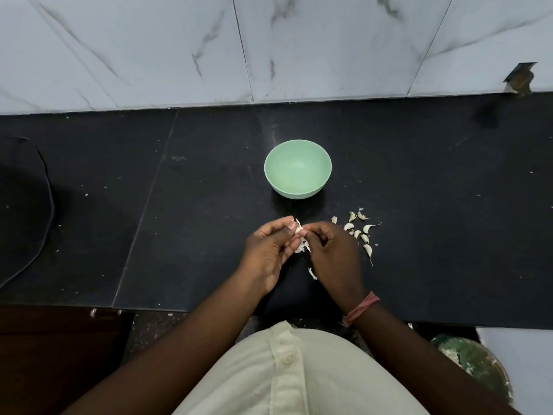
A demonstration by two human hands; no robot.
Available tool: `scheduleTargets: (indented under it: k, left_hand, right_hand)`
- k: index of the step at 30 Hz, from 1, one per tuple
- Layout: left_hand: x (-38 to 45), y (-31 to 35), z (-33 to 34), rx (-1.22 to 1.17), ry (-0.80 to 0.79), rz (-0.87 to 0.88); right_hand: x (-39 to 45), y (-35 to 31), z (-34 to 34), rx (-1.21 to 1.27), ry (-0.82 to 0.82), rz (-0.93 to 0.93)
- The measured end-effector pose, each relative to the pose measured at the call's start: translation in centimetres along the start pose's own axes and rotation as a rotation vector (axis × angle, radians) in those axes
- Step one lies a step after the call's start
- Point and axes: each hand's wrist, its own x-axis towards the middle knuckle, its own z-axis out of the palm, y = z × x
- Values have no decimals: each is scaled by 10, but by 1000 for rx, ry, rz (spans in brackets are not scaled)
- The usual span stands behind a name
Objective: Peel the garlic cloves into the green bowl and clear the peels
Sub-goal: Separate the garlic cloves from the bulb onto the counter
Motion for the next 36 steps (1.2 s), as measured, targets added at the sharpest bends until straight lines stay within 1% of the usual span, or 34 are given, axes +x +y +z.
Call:
scheduleTargets:
  k: [4, 6, 8, 11, 13, 15, 18, 22, 24, 30, 36]
  left_hand:
    - [1, 0, 0, 42, -6, 74]
    - [2, 1, -1, 100, -7, 106]
    - [4, 2, -1, 148, -13, 120]
    - [7, 4, -4, 128, -31, 91]
    - [6, 5, -4, 91, -63, 57]
    - [6, 6, -5, 80, -93, 39]
    - [7, 5, -8, 97, -87, 35]
    - [8, 5, -9, 87, -74, 36]
    - [9, 4, -8, 81, -77, 31]
    - [10, 3, -11, 133, -106, 54]
    - [10, 3, -7, 185, -74, 88]
  right_hand:
    - [5, -2, 0, -136, 6, -157]
    - [8, -3, -2, -150, -15, -183]
    - [10, -3, -3, -98, -51, -111]
    - [14, -5, -3, 162, -133, 151]
    - [14, -5, -3, 326, -140, 269]
    - [15, -5, -3, 393, -146, 340]
    - [15, -2, 0, 312, -168, 321]
    - [15, 1, 3, 188, -144, 169]
    - [16, -4, 1, 236, -159, 176]
    - [13, -10, -1, 432, -158, 297]
    - [13, -14, 0, 441, -152, 316]
